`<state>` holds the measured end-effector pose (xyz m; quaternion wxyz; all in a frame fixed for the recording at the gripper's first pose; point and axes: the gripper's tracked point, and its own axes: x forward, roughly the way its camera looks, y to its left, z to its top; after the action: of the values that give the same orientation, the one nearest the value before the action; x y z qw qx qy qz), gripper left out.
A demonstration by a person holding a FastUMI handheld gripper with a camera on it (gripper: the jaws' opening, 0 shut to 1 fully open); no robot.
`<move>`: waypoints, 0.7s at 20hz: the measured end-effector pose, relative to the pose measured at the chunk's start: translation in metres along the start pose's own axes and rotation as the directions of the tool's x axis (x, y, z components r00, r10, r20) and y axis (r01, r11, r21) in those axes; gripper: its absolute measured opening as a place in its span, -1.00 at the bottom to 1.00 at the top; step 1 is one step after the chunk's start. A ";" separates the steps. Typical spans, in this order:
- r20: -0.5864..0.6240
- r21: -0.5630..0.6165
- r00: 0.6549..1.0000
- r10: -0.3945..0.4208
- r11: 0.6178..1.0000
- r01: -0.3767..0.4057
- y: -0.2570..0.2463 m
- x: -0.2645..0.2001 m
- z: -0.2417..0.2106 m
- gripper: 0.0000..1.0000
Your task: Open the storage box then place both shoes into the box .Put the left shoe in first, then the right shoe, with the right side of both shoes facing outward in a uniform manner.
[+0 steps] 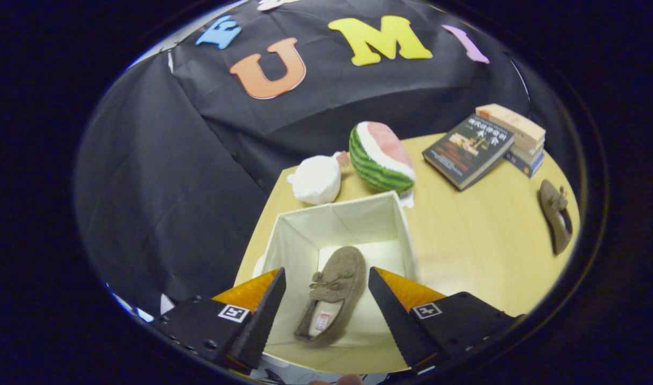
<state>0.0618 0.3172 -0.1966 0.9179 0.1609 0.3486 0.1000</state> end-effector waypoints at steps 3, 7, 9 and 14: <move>0.089 -0.096 0.996 0.010 0.995 -0.001 -0.018 -0.041 0.032 0.93; 0.185 -0.144 0.983 0.012 0.989 0.016 -0.068 -0.098 0.069 0.92; 0.219 -0.152 0.976 0.000 0.988 0.034 -0.106 -0.124 0.086 0.92; 0.273 -0.127 0.957 -0.095 0.983 0.133 -0.238 -0.173 0.110 0.92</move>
<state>0.0250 0.0202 -0.1007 0.9698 0.0857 0.2231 0.0493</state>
